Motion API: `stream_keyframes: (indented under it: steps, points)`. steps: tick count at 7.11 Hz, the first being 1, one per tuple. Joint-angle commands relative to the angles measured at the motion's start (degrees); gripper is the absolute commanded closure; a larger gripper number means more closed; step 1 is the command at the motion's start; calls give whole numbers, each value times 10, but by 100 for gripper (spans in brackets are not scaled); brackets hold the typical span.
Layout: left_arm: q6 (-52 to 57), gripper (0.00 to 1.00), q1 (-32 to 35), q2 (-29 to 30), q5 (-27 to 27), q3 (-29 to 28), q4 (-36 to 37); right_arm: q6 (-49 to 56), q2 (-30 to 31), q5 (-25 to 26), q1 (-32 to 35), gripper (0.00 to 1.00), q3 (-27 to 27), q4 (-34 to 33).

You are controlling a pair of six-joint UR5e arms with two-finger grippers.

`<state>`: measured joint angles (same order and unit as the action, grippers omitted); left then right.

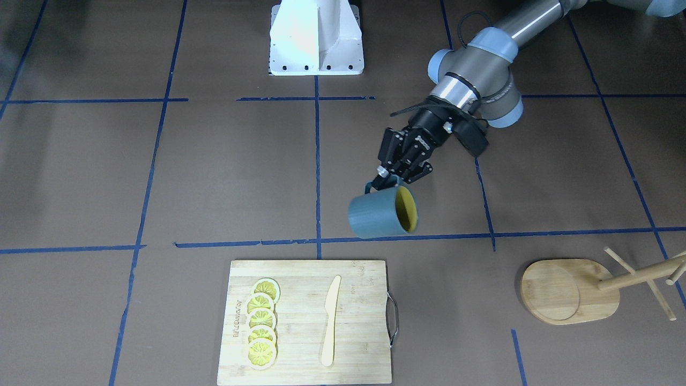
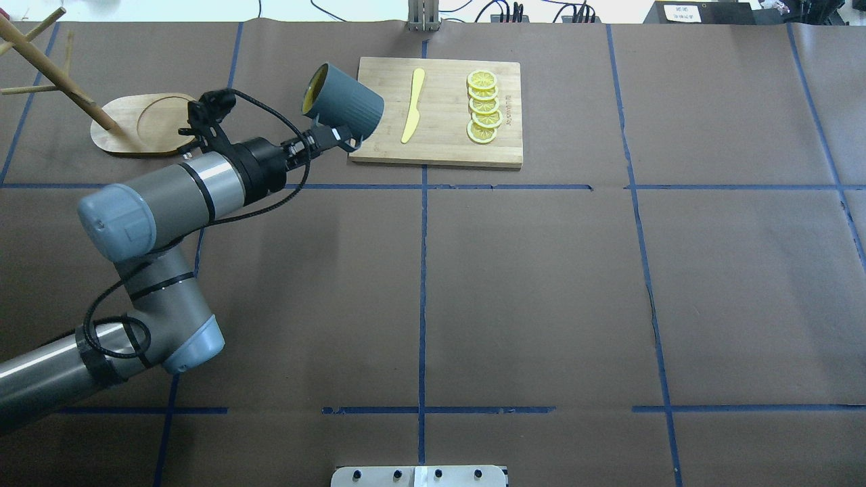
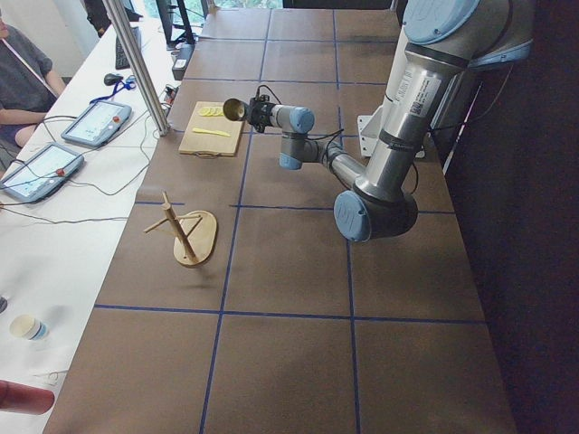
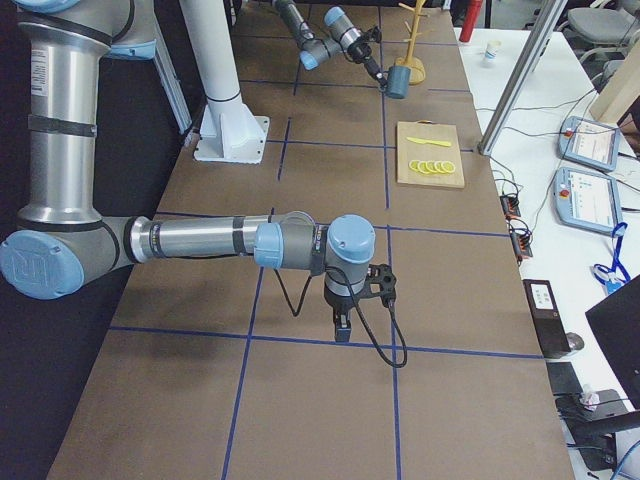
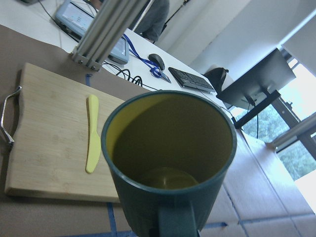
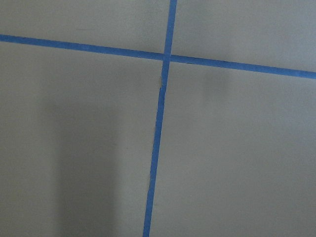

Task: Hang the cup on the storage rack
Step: 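Lift the mug by its handle with the left gripper toward the wooden rack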

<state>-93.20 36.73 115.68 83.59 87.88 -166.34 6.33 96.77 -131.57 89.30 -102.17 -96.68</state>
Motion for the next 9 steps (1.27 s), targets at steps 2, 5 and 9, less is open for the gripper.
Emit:
stream_keyframes:
  steps: [2,5,9]
  points:
    - [-307,100,110,2,34,-1,0,1,0,1,0,0,0,1]
    - [-538,100,187,-1,48,-17,-17,1,0,1,0,0,0,1]
    - [-707,100,238,-11,49,-153,-170,1,-1,1,0,0,-1,1]
